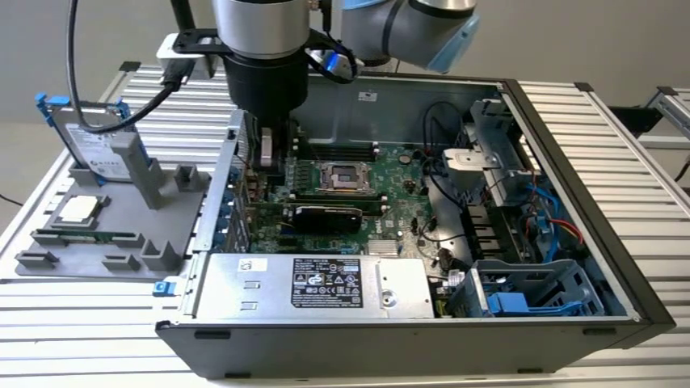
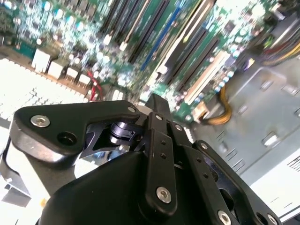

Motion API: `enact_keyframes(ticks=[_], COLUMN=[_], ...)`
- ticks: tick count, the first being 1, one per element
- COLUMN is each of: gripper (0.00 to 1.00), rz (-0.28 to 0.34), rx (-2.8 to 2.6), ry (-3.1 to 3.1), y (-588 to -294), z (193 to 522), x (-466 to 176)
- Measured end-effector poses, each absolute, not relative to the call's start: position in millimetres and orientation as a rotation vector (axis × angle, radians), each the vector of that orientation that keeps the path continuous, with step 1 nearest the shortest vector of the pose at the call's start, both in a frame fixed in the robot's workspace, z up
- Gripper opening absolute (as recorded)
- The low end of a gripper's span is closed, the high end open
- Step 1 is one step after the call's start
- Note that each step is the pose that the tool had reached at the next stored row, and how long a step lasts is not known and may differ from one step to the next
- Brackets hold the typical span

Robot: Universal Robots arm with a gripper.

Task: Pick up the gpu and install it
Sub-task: 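Insert the gpu into the slot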

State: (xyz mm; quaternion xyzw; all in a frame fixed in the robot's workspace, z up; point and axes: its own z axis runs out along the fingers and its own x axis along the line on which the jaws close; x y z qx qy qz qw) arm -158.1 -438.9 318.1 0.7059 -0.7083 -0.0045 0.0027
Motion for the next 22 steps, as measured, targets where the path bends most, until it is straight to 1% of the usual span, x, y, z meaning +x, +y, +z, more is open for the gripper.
enact_keyframes(ticks=[6,12,22], gripper=[0.0,0.0,0.0], rz=[-0.014,-0.015,-0.015], rx=[2.214,2.214,2.218], ry=[-2.221,-2.222,-2.217], y=[-438.9,-438.9,-439.4], z=[317.9,308.7,299.2], x=[-178.0,-192.5,-198.6])
